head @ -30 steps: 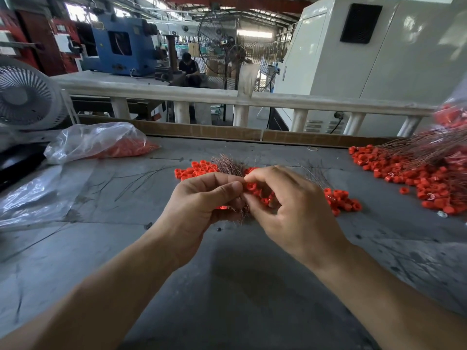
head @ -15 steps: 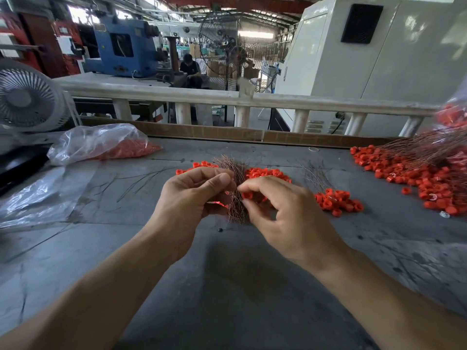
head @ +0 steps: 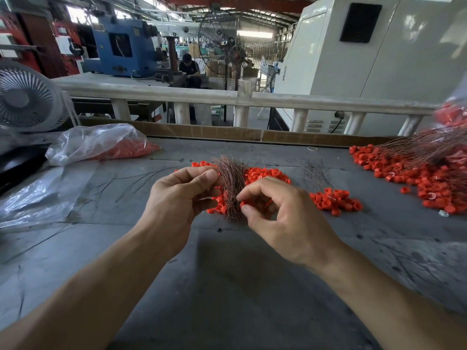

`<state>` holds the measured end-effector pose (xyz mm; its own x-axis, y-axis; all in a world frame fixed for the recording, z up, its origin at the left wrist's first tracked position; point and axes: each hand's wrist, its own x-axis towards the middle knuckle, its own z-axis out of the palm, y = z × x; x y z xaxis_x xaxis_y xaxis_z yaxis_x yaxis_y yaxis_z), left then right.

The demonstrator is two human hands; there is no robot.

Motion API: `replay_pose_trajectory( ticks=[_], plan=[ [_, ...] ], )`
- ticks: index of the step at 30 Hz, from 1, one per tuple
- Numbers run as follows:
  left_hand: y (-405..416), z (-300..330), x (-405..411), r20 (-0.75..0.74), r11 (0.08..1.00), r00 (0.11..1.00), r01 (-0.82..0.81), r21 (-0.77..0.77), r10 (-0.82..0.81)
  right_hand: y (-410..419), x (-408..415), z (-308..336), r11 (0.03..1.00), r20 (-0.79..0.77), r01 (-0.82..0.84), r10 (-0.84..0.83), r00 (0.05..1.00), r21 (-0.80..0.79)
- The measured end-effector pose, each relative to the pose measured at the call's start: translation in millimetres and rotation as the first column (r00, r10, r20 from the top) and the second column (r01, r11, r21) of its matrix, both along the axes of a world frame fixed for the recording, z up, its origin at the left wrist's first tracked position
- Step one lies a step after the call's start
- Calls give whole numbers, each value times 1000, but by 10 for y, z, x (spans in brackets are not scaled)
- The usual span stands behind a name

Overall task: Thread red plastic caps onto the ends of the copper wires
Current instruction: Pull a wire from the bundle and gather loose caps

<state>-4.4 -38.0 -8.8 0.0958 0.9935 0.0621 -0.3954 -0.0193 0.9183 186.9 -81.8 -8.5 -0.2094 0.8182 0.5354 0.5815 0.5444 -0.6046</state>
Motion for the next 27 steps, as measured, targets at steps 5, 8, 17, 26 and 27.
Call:
replay_pose_trajectory(
  ticks=[5, 8, 17, 26, 27],
  plan=[
    [21, -17, -17, -24, 1000, 1000, -4, 18, 5, 9, -14, -16, 999, 32, 23, -24, 999, 35],
    [20, -16, -23, -100, 999, 994, -34, 40, 38, 53, 37, -29, 988, 38, 117, -121, 992, 101],
    [127, -134, -79, -522, 939, 793, -177, 294, 313, 320, 695, 40, 728, 120, 670, -686, 718, 147],
    [209, -230, -92, -791, 912, 461, -131, 388, 403, 342, 1067, 83, 542, 418, 840, -757, 502, -26],
    [205, -234, -93, -811, 913, 428, -109, 393, 399, 339, 1068, 85, 542, 445, 839, -744, 499, -36]
  ],
)
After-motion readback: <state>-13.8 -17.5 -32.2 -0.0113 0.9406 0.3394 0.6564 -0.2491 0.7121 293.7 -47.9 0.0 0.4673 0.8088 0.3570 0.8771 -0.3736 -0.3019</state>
